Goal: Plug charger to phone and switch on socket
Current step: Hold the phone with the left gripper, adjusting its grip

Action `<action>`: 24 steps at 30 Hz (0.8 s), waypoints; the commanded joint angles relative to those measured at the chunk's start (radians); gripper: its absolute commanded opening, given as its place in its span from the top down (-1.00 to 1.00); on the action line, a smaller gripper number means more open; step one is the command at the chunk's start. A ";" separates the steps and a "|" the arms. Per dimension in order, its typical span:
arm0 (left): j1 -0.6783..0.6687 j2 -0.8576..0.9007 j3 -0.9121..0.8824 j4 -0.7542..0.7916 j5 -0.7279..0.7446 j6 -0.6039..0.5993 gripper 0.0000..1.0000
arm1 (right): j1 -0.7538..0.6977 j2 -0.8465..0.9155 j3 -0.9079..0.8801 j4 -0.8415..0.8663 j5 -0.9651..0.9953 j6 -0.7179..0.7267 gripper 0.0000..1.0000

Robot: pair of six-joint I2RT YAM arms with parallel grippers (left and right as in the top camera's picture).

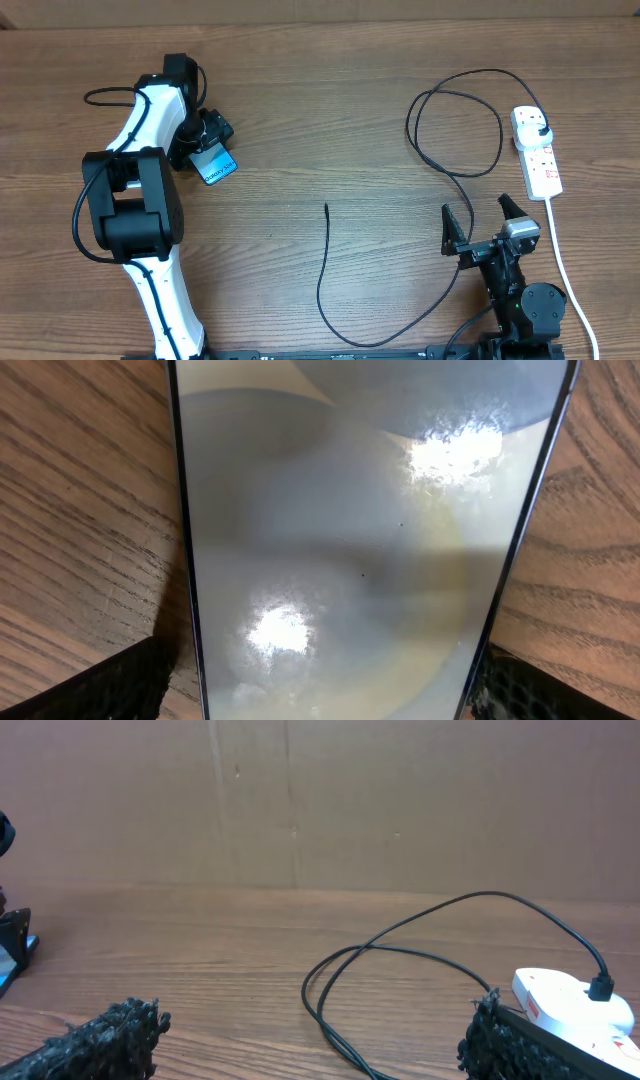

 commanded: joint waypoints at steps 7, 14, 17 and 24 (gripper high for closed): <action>-0.009 0.080 -0.049 0.014 0.025 -0.003 -0.77 | -0.005 -0.009 -0.011 0.005 0.005 0.006 -1.00; -0.009 0.080 -0.049 0.014 0.024 -0.003 -0.77 | -0.005 -0.009 -0.011 0.005 0.005 0.006 -1.00; -0.009 0.080 -0.048 0.014 0.025 -0.003 -0.77 | -0.005 -0.009 -0.011 0.005 0.005 0.006 -1.00; -0.009 0.080 -0.049 0.014 0.024 -0.003 -0.75 | -0.005 -0.009 -0.011 0.005 0.005 0.006 -1.00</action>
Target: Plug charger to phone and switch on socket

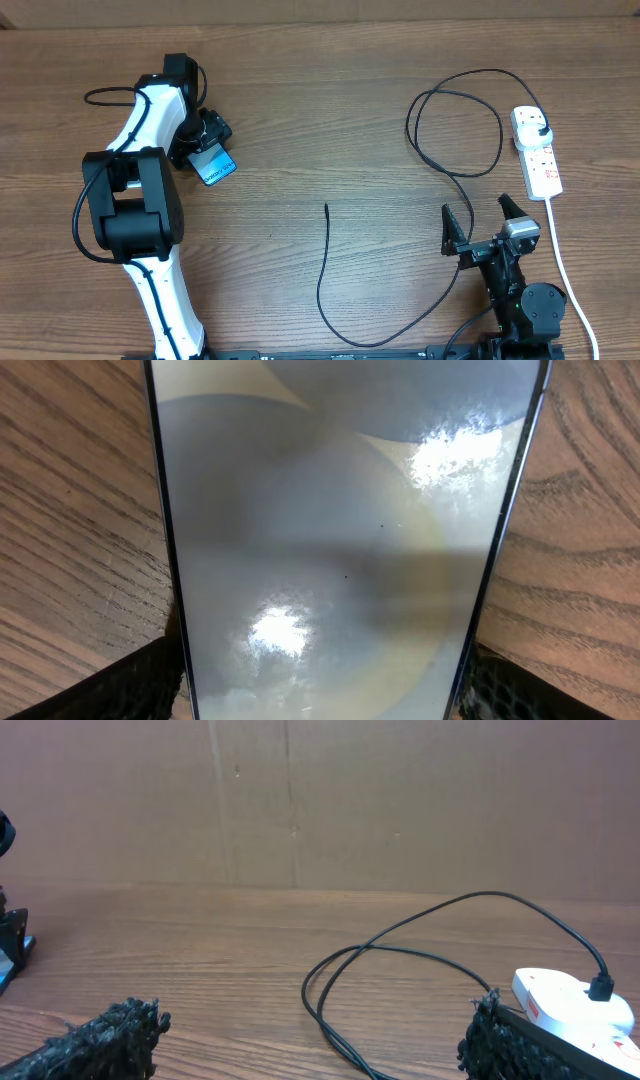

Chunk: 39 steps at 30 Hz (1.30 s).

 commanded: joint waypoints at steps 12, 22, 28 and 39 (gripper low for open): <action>-0.007 0.080 -0.048 0.011 0.027 -0.003 -0.72 | -0.005 -0.009 -0.011 0.005 0.005 0.005 -1.00; -0.007 0.080 -0.048 0.011 0.027 -0.002 -0.72 | -0.005 -0.009 -0.011 0.005 0.005 0.005 -1.00; -0.007 0.080 -0.049 0.011 0.027 -0.002 -0.68 | -0.005 -0.009 -0.011 0.005 0.005 0.005 -1.00; -0.007 0.080 -0.049 0.012 0.027 -0.002 -0.67 | -0.005 -0.009 -0.011 0.005 0.005 0.005 -1.00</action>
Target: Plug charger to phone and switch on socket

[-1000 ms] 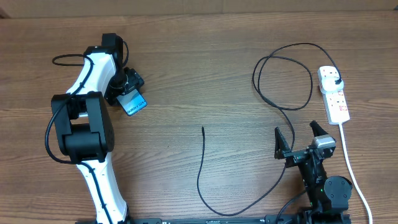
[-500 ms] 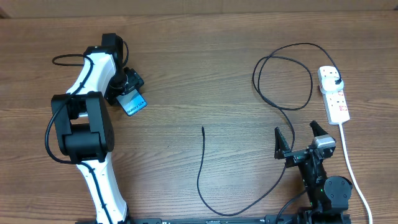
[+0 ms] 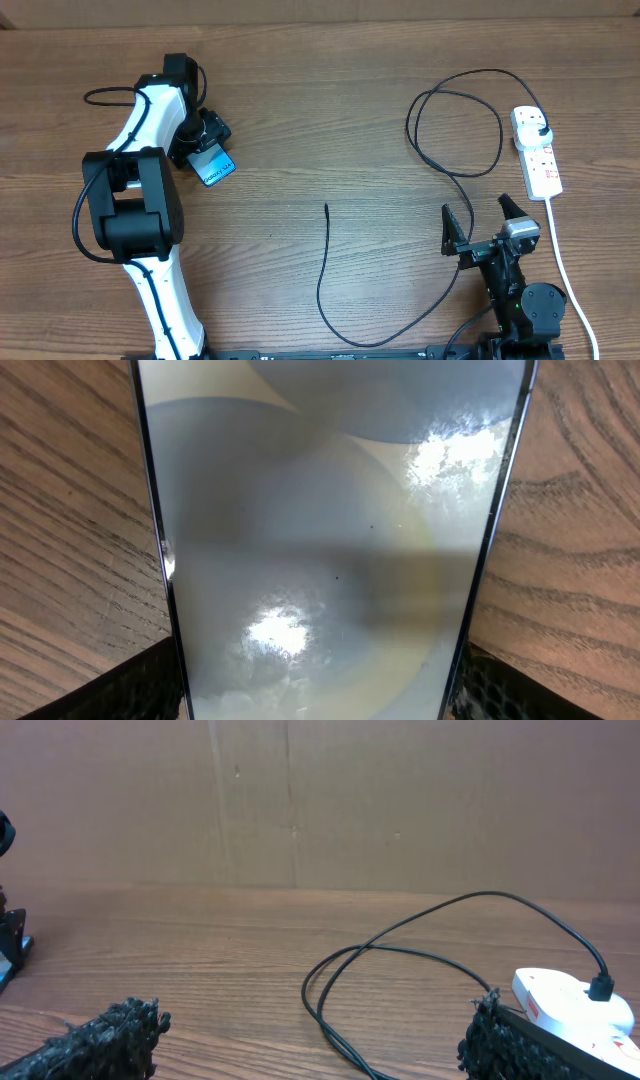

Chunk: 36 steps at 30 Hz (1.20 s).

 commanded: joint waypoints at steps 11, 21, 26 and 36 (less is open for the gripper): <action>-0.007 0.080 -0.048 0.011 0.028 -0.002 -0.59 | -0.005 -0.009 -0.011 0.005 0.005 0.005 -1.00; -0.007 0.080 -0.049 0.011 0.028 -0.002 -0.54 | -0.005 -0.009 -0.011 0.005 0.005 0.005 -1.00; -0.007 0.080 -0.049 0.011 0.028 -0.002 -0.54 | -0.005 -0.009 -0.011 0.005 0.005 0.005 -1.00; -0.007 0.080 -0.048 0.011 0.028 -0.002 -0.50 | -0.005 -0.009 -0.011 0.005 0.005 0.005 -1.00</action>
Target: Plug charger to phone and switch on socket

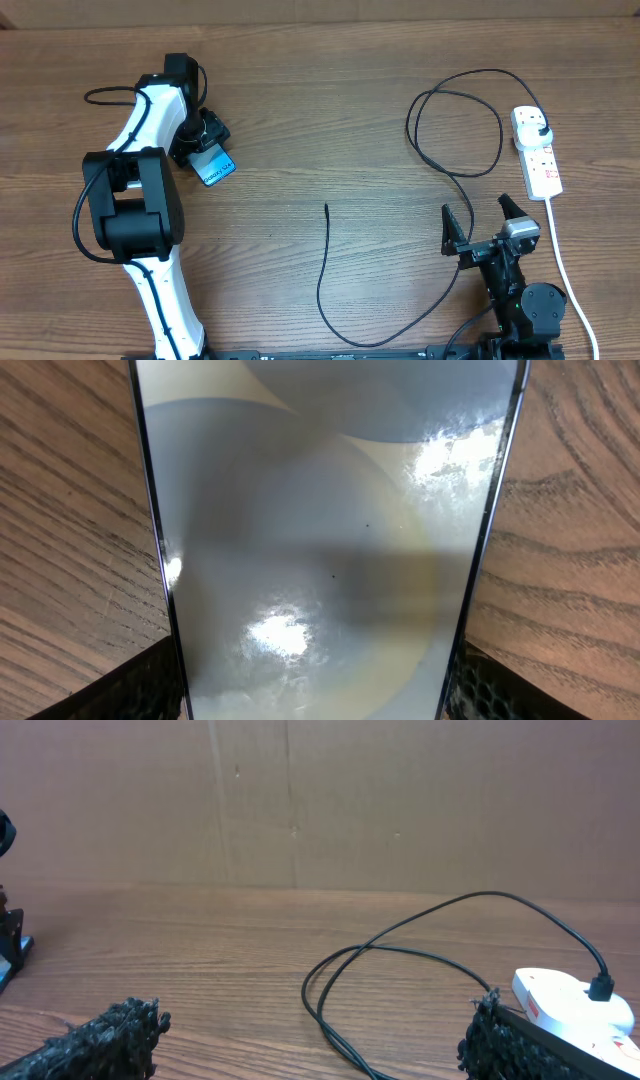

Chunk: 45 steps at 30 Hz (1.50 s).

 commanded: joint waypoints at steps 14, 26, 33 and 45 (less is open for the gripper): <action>-0.007 0.081 -0.048 0.010 0.031 -0.003 -0.34 | -0.005 -0.009 -0.011 0.005 0.005 0.005 -1.00; -0.007 0.081 -0.048 0.010 0.031 -0.003 0.06 | -0.005 -0.009 -0.011 0.005 0.005 0.005 -1.00; -0.007 0.081 -0.049 0.010 0.031 -0.003 0.67 | -0.005 -0.009 -0.011 0.005 0.005 0.005 -1.00; -0.007 0.081 -0.048 0.012 0.029 0.001 0.91 | -0.005 -0.009 -0.011 0.005 0.005 0.005 -1.00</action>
